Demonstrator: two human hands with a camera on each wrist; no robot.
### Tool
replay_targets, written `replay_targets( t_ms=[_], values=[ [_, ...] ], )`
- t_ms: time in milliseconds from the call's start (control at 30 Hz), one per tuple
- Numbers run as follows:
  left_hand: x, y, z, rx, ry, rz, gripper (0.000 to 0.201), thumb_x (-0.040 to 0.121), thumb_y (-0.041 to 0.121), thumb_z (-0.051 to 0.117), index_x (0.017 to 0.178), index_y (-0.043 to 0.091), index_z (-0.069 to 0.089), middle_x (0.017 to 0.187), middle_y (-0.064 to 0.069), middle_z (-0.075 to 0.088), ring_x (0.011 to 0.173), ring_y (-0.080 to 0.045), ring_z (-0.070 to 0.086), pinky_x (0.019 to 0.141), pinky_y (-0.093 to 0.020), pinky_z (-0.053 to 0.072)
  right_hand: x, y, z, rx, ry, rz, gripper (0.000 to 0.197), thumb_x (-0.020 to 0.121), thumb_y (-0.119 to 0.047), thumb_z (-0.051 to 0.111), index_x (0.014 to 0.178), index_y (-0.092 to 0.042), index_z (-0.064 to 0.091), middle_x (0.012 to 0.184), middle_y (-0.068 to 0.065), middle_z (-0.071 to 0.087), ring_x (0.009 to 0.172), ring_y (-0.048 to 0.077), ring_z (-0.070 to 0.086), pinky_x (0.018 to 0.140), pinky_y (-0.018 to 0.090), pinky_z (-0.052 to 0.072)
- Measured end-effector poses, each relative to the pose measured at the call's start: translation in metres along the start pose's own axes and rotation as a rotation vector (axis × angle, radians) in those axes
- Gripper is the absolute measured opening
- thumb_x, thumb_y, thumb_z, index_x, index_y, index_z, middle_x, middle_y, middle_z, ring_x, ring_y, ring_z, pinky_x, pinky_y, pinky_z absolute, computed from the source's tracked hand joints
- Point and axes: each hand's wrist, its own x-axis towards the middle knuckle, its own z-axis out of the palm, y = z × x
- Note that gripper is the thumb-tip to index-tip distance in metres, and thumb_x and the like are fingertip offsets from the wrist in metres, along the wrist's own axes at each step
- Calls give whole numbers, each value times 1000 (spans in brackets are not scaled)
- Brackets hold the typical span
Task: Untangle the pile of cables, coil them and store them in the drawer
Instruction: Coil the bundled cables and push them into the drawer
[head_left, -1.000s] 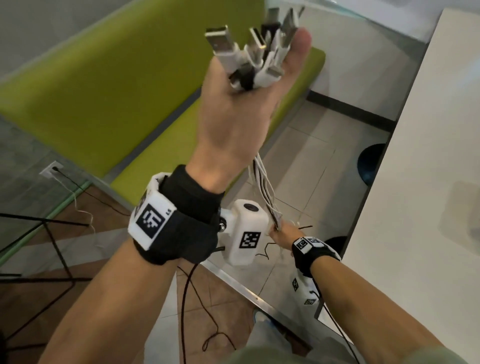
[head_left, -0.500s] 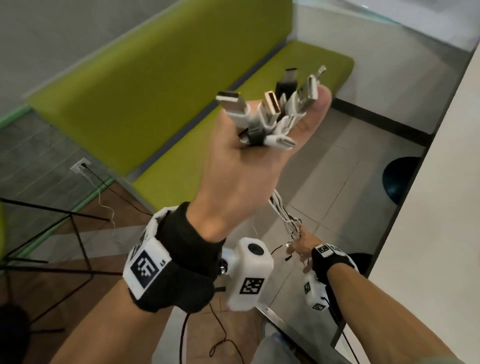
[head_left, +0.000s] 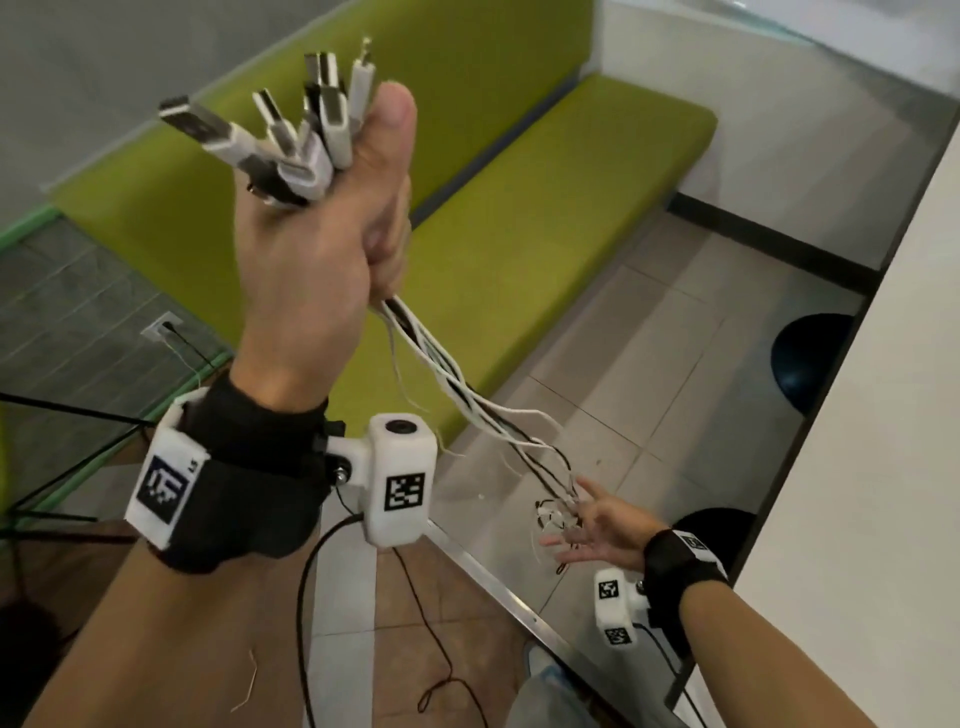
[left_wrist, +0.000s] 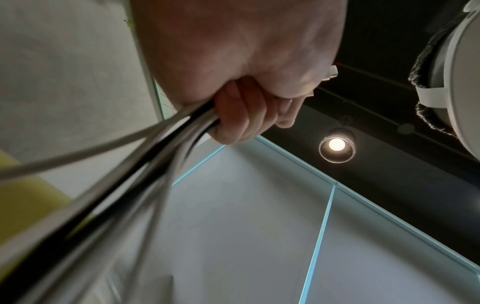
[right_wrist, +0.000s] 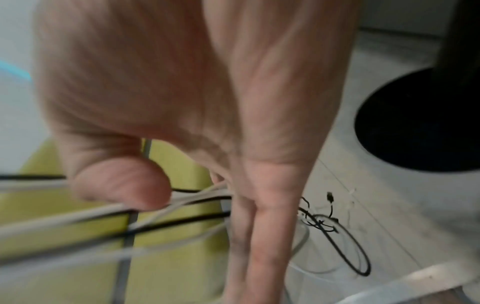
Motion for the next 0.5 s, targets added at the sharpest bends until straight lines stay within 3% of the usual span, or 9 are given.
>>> replay_targets(
  t_ms=[100, 167, 233, 333, 400, 500],
  values=[
    [-2, -3, 7, 20, -62, -14, 46, 98, 27, 45, 53, 29, 37, 44, 13, 30, 34, -9, 23, 40, -20, 22, 0, 13, 0, 181, 66, 0, 68, 85, 12, 27, 146, -20, 27, 131, 21, 51, 105, 51, 63, 93, 64, 46],
    [-5, -5, 15, 8, -84, -29, 46, 99, 28, 53, 55, 27, 39, 45, 9, 29, 35, -12, 22, 41, -22, 21, -1, 17, 9, -85, 177, 5, 39, 97, -2, 32, 135, -7, 37, 127, 18, 55, 96, 43, 69, 84, 62, 53],
    [-9, -7, 23, 30, -88, -36, 44, 93, 34, 55, 55, 22, 37, 46, -2, 24, 36, -18, 20, 43, -25, 19, 2, 20, 14, -407, 244, 19, 25, 101, -17, 39, 120, -5, 47, 127, 14, 55, 83, 33, 73, 67, 51, 60],
    [-11, -7, 30, 71, -103, -13, 46, 93, 32, 60, 53, 23, 38, 49, -3, 23, 39, -21, 21, 47, -23, 22, 11, 24, 12, -370, 209, 28, 34, 87, -19, 42, 113, -7, 61, 128, 16, 57, 74, 33, 72, 51, 32, 51],
    [-12, -5, 30, 99, -111, 9, 44, 93, 27, 58, 53, 27, 39, 49, -3, 23, 40, -18, 23, 48, -22, 24, 13, 28, 7, -221, 164, 33, 47, 77, -13, 38, 117, -8, 62, 132, 16, 55, 75, 38, 70, 50, 29, 44],
    [-12, -1, 22, 62, -102, 15, 46, 95, 25, 58, 55, 22, 36, 47, -2, 21, 38, -13, 22, 44, -19, 25, 7, 33, 0, -11, 82, 41, 59, 72, -14, 33, 123, -9, 61, 135, 11, 54, 88, 48, 66, 54, 31, 43]
  ],
)
